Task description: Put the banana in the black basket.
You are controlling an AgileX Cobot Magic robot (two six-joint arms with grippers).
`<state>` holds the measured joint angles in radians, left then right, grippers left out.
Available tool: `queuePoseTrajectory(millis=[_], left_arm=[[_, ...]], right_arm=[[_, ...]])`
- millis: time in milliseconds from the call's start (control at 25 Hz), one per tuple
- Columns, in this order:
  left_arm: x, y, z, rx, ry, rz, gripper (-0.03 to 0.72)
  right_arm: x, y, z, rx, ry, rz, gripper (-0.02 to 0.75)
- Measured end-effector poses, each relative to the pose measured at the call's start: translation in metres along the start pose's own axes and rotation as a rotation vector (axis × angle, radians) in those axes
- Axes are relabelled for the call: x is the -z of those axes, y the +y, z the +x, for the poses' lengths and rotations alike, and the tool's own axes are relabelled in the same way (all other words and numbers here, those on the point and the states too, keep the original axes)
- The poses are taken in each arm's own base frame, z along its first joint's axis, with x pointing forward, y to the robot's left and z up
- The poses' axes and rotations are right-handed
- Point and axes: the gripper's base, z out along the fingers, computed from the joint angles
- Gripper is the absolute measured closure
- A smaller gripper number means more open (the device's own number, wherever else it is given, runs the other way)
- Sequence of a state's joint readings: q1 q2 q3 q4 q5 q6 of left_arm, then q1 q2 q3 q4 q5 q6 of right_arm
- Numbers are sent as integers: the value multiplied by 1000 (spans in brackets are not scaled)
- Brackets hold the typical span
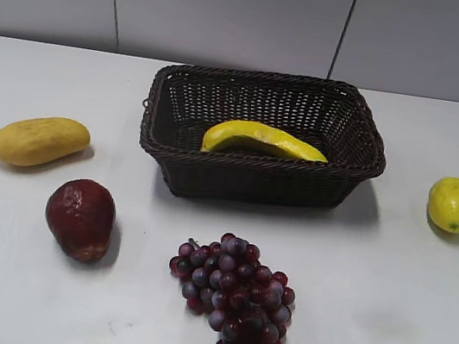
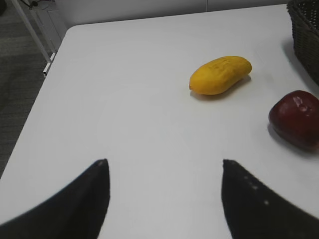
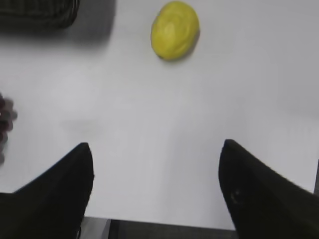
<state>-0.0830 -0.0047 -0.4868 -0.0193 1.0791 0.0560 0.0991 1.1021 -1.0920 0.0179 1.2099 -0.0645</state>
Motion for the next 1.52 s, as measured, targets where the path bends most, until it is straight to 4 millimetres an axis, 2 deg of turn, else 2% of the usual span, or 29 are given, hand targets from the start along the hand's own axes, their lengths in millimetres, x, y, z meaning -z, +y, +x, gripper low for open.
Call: queuePoseTrajectory(millis=[440,800,1520], left_arm=[[0,0,0,0,0,0,167],[0,0,0,0,0,0,167],[0,0,0,0,0,0,167]], right_arm=[[-2,6,102,-27,-110,5,145],[-5,9,163,-25,-301,14,145],[17,12,207,-20,-648,37,146]])
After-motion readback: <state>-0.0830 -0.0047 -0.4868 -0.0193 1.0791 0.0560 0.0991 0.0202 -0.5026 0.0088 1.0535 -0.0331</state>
